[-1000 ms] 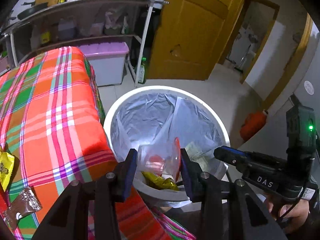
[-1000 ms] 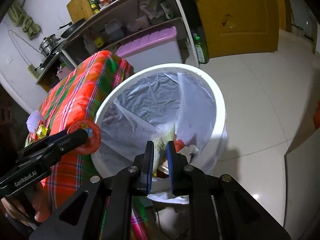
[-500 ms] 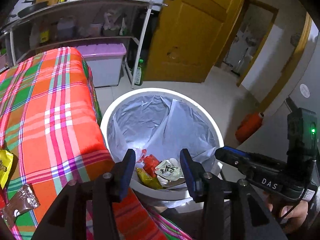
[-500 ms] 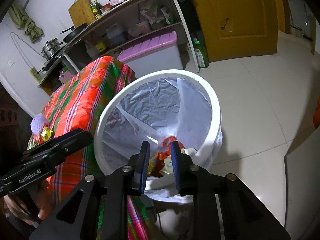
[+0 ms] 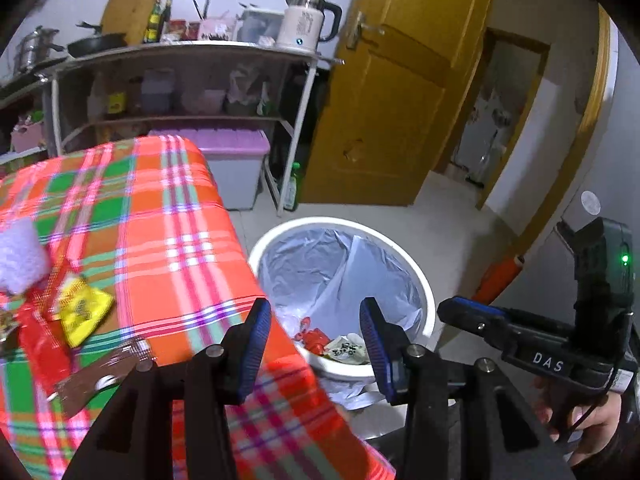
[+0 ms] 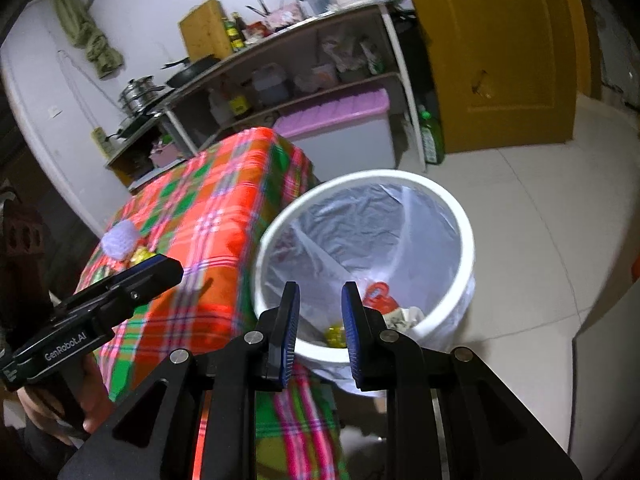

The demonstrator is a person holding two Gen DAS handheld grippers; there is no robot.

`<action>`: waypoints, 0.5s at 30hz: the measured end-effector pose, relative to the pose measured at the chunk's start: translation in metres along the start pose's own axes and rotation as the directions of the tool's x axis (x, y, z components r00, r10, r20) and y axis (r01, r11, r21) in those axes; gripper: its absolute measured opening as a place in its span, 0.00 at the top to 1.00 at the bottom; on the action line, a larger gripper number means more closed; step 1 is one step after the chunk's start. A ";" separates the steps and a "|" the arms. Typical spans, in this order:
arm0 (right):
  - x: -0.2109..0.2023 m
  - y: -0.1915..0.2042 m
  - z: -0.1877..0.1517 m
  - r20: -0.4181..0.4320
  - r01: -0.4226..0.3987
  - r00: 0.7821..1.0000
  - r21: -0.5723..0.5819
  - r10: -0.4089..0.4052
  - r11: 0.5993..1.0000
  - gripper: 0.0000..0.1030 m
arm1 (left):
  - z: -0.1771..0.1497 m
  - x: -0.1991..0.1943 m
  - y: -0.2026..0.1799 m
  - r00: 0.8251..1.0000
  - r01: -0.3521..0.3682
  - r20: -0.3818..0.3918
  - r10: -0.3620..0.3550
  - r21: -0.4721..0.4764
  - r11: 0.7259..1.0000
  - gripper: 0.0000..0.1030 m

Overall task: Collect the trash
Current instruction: 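Return to the table and grasp the brown chocolate wrapper with the left gripper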

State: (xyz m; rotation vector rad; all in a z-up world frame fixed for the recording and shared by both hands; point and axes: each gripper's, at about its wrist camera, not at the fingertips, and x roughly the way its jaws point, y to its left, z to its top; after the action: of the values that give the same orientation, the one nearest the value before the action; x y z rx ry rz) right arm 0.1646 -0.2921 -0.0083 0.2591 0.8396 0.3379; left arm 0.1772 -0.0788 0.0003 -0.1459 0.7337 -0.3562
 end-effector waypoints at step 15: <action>-0.011 0.075 -0.007 0.017 -0.109 0.994 -0.136 0.112 0.985 0.66 | -0.029 -0.080 0.048 0.989 -0.113 0.093 0.118 -0.051 0.992 0.56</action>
State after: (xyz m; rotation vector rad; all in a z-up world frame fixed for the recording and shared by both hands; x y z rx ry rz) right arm 0.1380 -0.2267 0.0216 0.1836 0.7757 0.4927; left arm 0.1160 -0.0047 0.0167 -0.1614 0.6527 -0.2207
